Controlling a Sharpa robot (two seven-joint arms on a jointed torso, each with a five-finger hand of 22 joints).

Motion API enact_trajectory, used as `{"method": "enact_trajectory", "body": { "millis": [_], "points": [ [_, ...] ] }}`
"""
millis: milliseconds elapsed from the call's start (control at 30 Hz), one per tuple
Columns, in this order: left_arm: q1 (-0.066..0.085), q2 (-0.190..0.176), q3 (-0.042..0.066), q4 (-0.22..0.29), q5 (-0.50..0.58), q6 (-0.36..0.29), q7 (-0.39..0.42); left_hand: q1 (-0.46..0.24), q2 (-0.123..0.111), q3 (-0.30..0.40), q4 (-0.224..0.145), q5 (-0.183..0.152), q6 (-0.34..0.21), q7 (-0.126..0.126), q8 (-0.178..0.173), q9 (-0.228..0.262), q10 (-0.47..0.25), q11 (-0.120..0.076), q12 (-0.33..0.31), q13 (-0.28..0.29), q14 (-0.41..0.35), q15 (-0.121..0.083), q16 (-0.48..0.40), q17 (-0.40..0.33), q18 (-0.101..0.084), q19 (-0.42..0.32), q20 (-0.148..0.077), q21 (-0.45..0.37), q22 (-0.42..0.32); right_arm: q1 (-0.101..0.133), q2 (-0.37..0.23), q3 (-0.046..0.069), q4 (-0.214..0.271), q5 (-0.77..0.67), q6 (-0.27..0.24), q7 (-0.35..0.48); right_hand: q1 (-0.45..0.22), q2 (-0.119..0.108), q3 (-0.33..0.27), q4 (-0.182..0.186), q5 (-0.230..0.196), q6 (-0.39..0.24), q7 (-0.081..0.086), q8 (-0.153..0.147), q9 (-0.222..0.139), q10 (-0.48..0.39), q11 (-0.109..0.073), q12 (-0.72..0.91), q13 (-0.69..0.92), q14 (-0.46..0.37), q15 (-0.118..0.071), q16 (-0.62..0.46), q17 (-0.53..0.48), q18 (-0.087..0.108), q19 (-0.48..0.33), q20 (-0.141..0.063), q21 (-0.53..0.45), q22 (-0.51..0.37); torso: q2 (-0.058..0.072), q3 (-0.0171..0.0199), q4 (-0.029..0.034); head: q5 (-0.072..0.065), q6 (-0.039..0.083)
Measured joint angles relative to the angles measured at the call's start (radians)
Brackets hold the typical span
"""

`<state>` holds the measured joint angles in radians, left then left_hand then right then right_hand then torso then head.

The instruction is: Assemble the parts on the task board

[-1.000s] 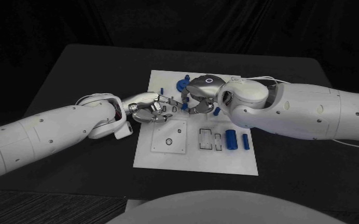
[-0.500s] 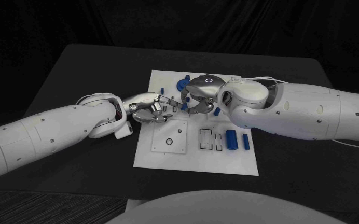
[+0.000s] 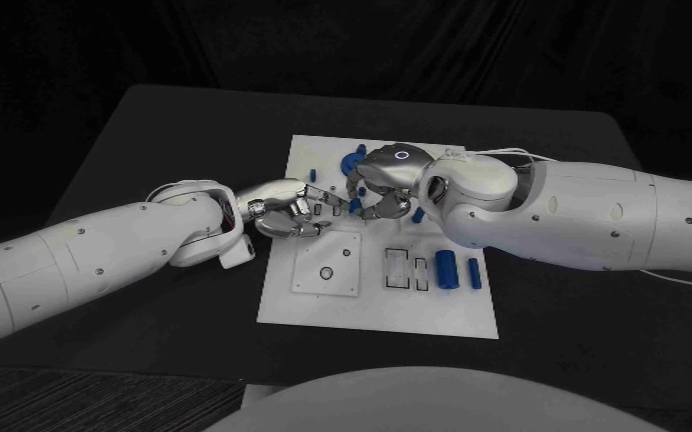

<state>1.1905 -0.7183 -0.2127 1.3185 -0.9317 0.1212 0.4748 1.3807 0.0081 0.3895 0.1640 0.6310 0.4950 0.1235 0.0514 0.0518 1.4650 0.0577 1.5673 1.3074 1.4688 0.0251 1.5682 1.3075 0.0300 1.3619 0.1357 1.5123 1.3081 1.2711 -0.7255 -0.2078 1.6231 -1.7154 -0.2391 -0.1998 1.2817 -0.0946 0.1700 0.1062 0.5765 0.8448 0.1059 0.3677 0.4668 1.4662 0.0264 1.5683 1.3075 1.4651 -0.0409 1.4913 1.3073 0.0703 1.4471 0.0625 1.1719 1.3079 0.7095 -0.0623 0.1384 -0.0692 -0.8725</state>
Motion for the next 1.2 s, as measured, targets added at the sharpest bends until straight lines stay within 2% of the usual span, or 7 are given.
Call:
{"method": "enact_trajectory", "body": {
  "millis": [700, 1200],
  "points": [
    [-0.003, 0.002, 0.0, -0.003, 0.0, 0.006, -0.003, 0.0, 0.0, 0.0, 0.0, 0.0, 0.0, 0.0, 0.0, 0.001, 0.0, 0.0, 0.0, 0.0, 0.0, 0.0, 0.0, 0.0, 0.0, -0.004, -0.004, 0.0, 0.0, 0.0, 0.004, 0.0, 0.002, 0.0, -0.008, 0.013, 0.0, 0.0, 0.002, 0.002, 0.0, 0.003, -0.003, -0.001, 0.002, 0.0, 0.0, 0.0, 0.0, 0.0, 0.0, -0.008, 0.0, 0.0, 0.0, 0.0, -0.01, 0.0, 0.0, 0.0011, -0.0003, -0.002, 0.0],
    [-0.004, 0.003, 0.001, -0.004, 0.0, 0.008, -0.003, 0.0, 0.0, 0.0, 0.0, 0.0, 0.016, 0.005, 0.0, 0.003, 0.0, 0.0, 0.0, 0.0, 0.0, 0.0, 0.0, 0.0, 0.0, -0.004, -0.004, 0.0, 0.0, 0.0, 0.006, 0.0, -0.002, 0.0, -0.004, 0.013, 0.0, 0.0, 0.006, 0.0, 0.0, 0.006, -0.006, -0.001, 0.005, 0.0, 0.0, 0.0, 0.0, 0.0, 0.0, -0.012, 0.0, 0.0, -0.007, 0.0, -0.016, 0.0, 0.0, 0.0, -0.0008, 0.0, 0.0]
  ]
}}
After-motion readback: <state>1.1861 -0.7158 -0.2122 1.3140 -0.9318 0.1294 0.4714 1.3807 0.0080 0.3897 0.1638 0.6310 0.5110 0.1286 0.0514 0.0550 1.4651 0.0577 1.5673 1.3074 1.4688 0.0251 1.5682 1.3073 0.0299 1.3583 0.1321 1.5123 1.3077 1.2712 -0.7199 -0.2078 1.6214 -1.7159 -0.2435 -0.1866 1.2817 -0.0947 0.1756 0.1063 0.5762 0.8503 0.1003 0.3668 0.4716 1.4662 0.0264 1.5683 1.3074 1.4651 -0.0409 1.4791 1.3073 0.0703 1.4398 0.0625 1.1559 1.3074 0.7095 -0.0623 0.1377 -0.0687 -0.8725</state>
